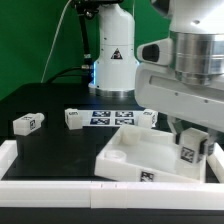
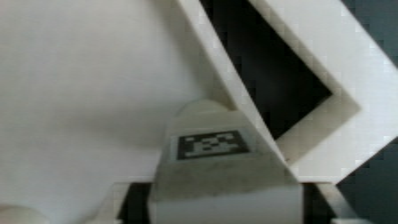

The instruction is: Assemble one leg

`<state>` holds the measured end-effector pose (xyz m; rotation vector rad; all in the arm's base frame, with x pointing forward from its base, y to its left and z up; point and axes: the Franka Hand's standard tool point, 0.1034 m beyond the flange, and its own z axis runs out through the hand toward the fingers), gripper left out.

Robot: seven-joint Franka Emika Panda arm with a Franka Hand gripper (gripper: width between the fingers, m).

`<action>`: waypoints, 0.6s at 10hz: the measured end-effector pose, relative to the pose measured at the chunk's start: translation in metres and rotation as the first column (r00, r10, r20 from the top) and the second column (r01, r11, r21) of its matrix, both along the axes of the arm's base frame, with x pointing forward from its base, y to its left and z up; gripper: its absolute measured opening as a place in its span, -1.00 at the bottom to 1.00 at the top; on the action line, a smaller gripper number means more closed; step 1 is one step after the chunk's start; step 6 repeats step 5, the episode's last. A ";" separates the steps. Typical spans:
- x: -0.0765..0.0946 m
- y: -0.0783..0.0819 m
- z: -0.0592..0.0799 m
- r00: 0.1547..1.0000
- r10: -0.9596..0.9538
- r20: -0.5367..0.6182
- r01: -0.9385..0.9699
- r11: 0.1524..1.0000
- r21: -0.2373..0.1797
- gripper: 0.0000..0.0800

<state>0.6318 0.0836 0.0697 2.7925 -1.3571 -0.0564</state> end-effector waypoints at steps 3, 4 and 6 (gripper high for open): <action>-0.001 -0.003 -0.001 1.000 -0.004 -0.004 0.004 1.000 -0.007 -0.05; -0.001 -0.003 -0.001 1.000 -0.004 -0.004 0.004 1.000 -0.007 0.44; -0.001 -0.003 -0.001 1.000 -0.004 -0.005 0.004 1.000 -0.007 0.44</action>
Offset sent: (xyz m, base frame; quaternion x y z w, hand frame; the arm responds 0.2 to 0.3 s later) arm 0.0000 0.0000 0.0000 0.0000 0.0000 0.0000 1.0000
